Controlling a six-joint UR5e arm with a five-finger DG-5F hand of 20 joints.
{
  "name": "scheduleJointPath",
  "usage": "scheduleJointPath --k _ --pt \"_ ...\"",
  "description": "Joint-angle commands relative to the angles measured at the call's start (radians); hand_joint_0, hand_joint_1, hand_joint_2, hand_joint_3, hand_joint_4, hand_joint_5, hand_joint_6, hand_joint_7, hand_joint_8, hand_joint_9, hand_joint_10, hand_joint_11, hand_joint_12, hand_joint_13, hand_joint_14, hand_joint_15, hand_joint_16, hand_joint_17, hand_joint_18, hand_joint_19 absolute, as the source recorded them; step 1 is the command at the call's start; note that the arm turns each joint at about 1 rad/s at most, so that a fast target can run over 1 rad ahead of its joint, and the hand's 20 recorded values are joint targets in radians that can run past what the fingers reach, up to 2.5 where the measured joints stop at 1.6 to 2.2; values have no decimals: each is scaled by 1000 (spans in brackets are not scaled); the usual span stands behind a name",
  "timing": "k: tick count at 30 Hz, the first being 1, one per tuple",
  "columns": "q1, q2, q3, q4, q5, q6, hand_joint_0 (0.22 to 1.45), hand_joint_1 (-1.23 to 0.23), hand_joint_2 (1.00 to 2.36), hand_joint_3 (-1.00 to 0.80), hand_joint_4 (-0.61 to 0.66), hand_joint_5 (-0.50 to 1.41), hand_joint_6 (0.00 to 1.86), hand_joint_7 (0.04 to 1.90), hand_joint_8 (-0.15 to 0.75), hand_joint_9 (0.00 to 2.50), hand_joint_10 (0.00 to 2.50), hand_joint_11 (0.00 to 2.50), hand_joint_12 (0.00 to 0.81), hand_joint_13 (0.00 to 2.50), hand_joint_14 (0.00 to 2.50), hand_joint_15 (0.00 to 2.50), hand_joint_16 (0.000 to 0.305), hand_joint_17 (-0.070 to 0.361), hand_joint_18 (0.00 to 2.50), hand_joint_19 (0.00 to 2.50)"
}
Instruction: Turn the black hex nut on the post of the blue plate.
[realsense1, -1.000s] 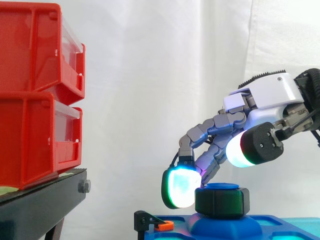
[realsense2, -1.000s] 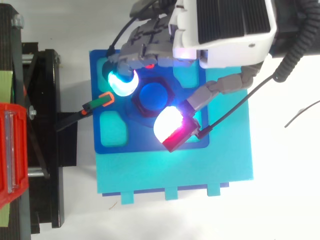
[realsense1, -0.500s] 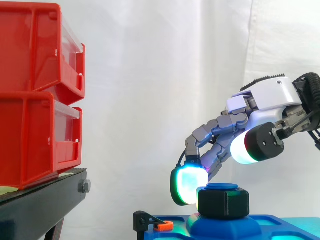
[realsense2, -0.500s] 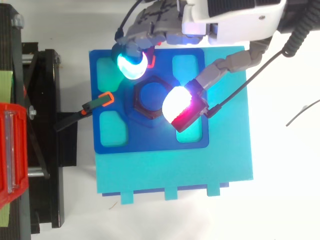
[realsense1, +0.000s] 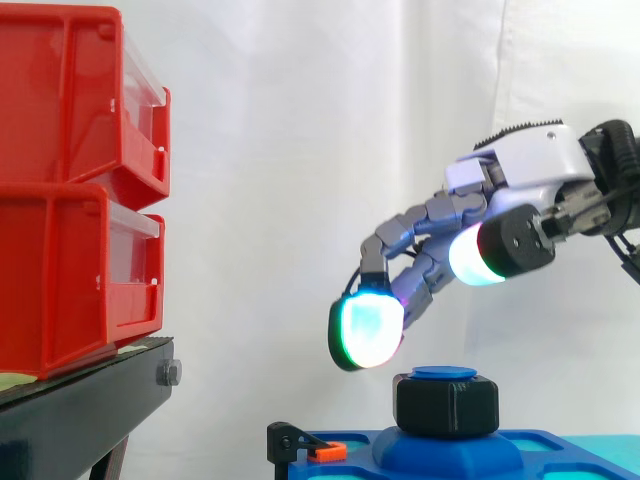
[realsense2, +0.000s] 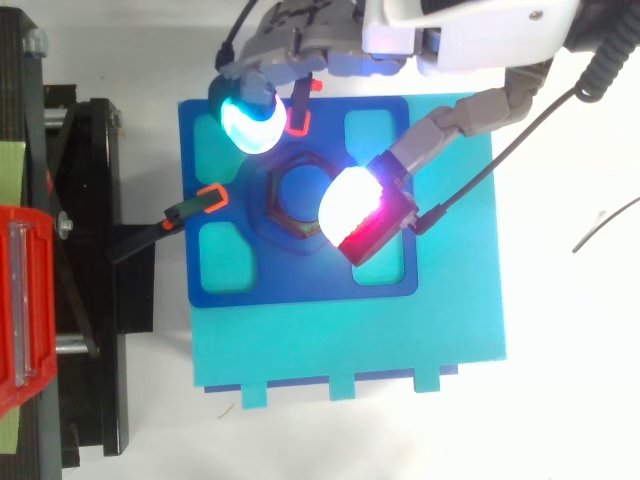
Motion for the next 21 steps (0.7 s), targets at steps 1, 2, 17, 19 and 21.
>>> scheduleJointPath --k 1,2,17,19,21 --pt "7 0 13 1 4 -4 497 -341 1000 -500 285 -140 503 936 263 583 4 103 361 512 7 196 51 114 385 355" --pt "10 0 13 5 9 -10 497 -341 1000 -500 288 -140 504 938 263 584 3 104 362 511 7 200 51 114 384 356" --pt "79 0 -33 1 150 -21 498 -341 1000 -500 290 -135 504 968 264 588 3 98 363 512 7 200 51 114 390 363" --pt "85 0 -33 1 157 -21 498 -341 1000 -500 294 -135 504 971 263 586 3 101 364 513 7 197 50 114 390 355" --pt "91 0 -33 -1 162 -22 498 -341 1000 -500 288 -135 504 968 264 585 4 104 364 512 7 197 50 113 388 362"
